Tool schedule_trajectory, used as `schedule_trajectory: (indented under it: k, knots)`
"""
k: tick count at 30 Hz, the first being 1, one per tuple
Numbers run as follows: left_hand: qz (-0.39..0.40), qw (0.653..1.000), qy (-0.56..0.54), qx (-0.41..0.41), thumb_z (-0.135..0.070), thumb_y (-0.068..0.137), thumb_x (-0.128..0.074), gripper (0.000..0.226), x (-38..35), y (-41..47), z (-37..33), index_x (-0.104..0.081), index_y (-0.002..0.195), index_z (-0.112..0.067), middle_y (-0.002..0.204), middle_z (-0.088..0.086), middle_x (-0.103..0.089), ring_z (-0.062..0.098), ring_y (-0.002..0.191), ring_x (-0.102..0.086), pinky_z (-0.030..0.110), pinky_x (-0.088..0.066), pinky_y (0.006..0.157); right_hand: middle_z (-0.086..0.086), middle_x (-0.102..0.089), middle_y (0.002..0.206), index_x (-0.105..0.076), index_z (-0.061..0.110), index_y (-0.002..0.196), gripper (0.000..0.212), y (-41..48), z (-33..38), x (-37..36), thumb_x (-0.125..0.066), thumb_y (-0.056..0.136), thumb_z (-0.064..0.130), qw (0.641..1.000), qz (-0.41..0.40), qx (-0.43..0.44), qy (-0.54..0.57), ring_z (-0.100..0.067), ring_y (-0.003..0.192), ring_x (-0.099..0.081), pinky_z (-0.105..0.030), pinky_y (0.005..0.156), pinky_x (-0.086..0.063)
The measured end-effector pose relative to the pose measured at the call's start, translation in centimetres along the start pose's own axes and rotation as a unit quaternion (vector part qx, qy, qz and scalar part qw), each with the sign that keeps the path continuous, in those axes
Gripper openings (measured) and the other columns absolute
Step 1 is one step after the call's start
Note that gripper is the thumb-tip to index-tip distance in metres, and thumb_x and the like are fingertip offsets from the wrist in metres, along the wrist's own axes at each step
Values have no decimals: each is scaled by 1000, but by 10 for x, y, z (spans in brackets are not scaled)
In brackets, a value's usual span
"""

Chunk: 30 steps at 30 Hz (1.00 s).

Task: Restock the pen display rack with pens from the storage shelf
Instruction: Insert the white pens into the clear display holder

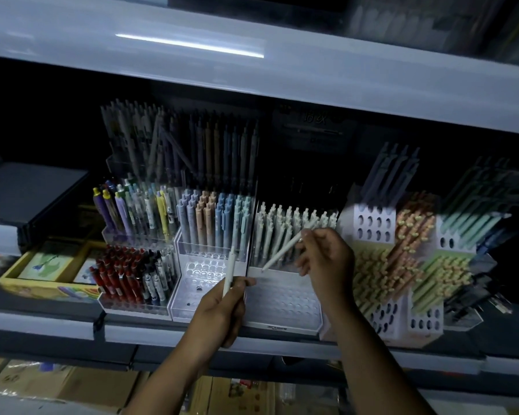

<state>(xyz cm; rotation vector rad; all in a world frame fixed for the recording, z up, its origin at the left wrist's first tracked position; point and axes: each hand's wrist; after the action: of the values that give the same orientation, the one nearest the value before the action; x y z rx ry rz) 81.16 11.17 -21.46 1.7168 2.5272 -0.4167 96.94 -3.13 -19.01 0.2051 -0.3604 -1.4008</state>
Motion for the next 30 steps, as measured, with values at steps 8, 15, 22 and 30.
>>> schedule_trajectory:
  k: [8, 15, 22, 30]
  knots:
    - [-9, 999, -26, 29, -30, 109, -40, 36, -2, 3, -6, -38, 77, -12, 57, 2, -31, 17, 45, -24, 26, -22, 45, 7, -63, 57, -63, 13, 81, 22, 17, -14, 8, -65, 100, 22, 972, -72, 129, -183, -3, 52, -63, -33, 49, -53]
    - [-15, 998, -56, 1, -37, 109, -37, 35, 2, 0, -8, -53, 98, -8, 67, 2, -39, 13, 47, -29, 29, -16, 50, 1, -55, 57, -51, 12, 73, 29, 23, -34, 1, -65, 99, 18, 946, -12, 159, -283, -13, 50, -54, -27, 47, -41]
    - [-20, 996, -86, -5, -39, 108, -40, 33, 4, 0, -6, -57, 104, -10, 72, 2, -32, 13, 52, -18, 32, -12, 54, -3, -55, 56, -46, 16, 71, 32, 19, -42, -10, -64, 97, 15, 944, 7, 143, -297, -18, 49, -54, -34, 47, -46]
    - [-6, 981, -192, -8, -38, 107, -42, 29, 7, 3, -10, -57, 100, -13, 73, 3, -33, 15, 56, -20, 30, -18, 51, -4, -58, 62, -49, 15, 90, 17, 2, -46, -8, -64, 96, 16, 961, 17, 17, -277, -21, 56, -65, -45, 51, -57]
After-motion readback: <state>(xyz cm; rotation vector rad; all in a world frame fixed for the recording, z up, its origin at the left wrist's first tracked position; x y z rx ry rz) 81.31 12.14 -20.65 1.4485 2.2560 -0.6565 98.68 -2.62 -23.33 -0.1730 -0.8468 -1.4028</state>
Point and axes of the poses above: each hand's wrist, its own y-axis towards the middle knuckle, its own x-axis out of the back of the hand, z = x × y
